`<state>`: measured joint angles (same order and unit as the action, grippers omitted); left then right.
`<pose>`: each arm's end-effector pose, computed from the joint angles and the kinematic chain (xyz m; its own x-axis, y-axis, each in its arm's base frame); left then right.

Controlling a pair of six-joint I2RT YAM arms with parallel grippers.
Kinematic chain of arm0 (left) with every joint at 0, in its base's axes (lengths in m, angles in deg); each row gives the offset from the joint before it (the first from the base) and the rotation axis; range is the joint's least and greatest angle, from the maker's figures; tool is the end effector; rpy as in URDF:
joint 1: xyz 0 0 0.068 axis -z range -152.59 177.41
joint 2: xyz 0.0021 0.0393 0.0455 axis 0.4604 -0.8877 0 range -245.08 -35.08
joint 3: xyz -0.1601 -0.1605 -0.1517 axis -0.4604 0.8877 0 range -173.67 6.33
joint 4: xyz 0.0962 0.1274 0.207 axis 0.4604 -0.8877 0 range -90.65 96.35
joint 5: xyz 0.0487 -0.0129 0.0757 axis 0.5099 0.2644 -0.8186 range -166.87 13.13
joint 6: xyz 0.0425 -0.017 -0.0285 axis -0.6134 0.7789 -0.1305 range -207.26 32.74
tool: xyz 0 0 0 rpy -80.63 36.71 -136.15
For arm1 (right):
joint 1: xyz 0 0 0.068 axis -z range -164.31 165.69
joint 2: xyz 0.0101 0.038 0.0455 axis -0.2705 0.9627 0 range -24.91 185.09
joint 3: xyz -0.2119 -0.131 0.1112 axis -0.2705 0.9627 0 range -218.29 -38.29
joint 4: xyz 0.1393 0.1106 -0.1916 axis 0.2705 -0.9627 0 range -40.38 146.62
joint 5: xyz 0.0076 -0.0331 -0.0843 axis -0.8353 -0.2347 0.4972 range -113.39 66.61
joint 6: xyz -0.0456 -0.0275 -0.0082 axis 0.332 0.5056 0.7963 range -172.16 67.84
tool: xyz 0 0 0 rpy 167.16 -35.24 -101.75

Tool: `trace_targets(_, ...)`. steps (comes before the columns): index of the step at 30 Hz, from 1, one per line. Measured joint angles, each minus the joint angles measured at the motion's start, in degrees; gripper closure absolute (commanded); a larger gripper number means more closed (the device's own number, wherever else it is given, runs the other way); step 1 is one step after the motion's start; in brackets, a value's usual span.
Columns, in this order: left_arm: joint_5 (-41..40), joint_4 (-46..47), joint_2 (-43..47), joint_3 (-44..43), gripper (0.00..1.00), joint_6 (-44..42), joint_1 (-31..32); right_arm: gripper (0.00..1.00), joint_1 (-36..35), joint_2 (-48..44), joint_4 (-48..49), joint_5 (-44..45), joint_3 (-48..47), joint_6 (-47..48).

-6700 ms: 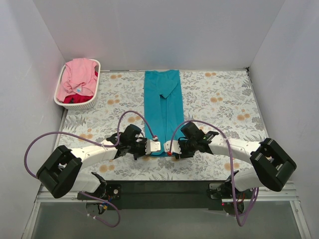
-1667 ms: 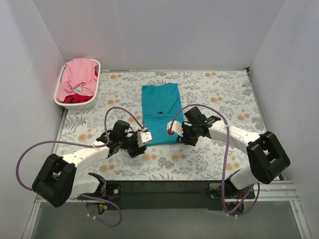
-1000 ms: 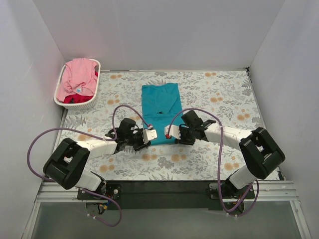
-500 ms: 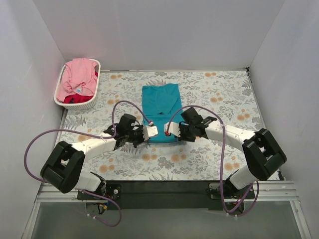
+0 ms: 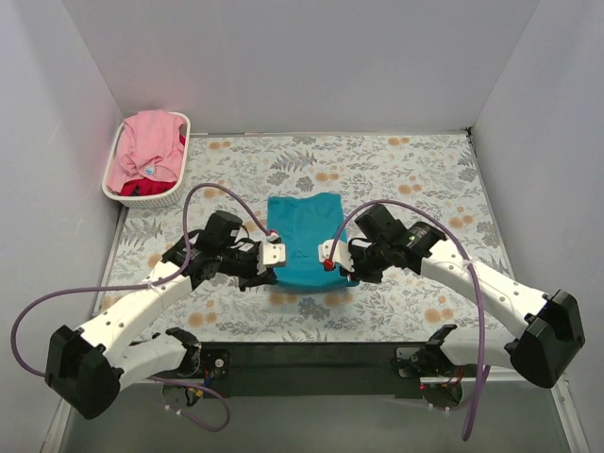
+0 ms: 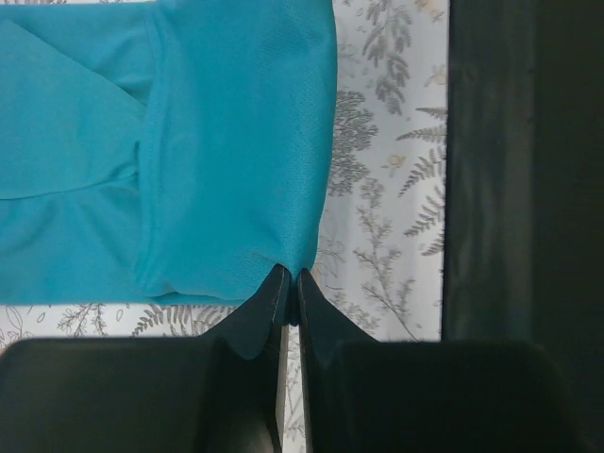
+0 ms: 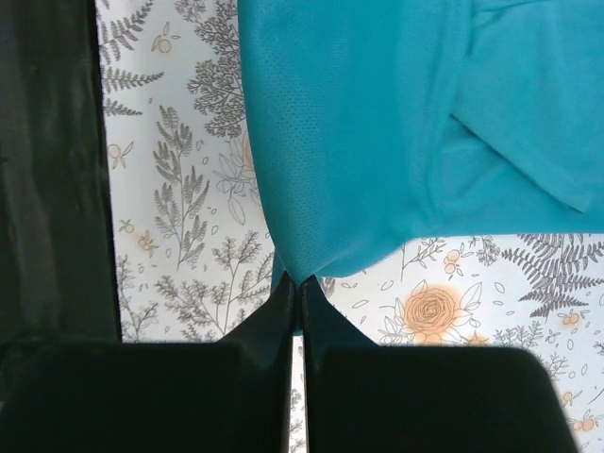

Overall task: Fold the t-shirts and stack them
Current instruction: Fold the tshirt

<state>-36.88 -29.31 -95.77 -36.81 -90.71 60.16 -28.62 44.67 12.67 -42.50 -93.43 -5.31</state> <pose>0.1585 -0.1290 0.2459 -0.6281 0.4586 -0.6286 0.7772 0.4094 -0.4779 0.1612 0.1735 0.2664 0.1544 -0.8126 -0.5619 -0.9800 -0.0537 -0.1916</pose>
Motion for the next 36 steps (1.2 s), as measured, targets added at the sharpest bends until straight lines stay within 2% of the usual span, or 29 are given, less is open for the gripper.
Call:
trace_targets(5,1.4,-6.51,-0.04,-6.71,1.0,2.45,-0.52,0.99,0.33,1.11,-5.75,-1.07,-6.29,0.83)
trace_targets(9,4.04,-6.49,-8.11,-12.98,1.0,3.3,-7.72,0.99,3.28,7.76,-6.43,-1.86,-13.29,3.8)
trace_targets(14,5.46,0.15,-24.24,-19.15,1.0,3.13,-16.74,0.99,9.99,22.75,-5.46,-2.82,-22.08,7.04)
trace_targets(19,4.79,6.08,-36.17,-20.04,1.0,3.3,-18.01,0.99,13.99,37.4,-1.9,-3.23,-27.43,8.83)
trace_targets(23,3.82,9.9,-41.64,-20.0,1.0,4.44,-18.01,0.99,14.75,44.04,-0.02,-3.15,-27.96,8.94)
trace_targets(26,3.67,11.93,-42.05,-18.8,1.0,5.22,-18.01,0.99,14.73,45.18,0.96,-3.21,-27.41,8.81)
trace_targets(30,3.72,12.81,-38.62,-13.31,1.0,5.25,-17.55,0.99,14.23,42.27,3.5,-4.66,-22.99,7.54)
trace_targets(36,4.48,7.85,-25.33,-3.37,1.0,4.7,-14.25,0.99,10.38,31.34,3.45,-7.26,-10.95,3.28)
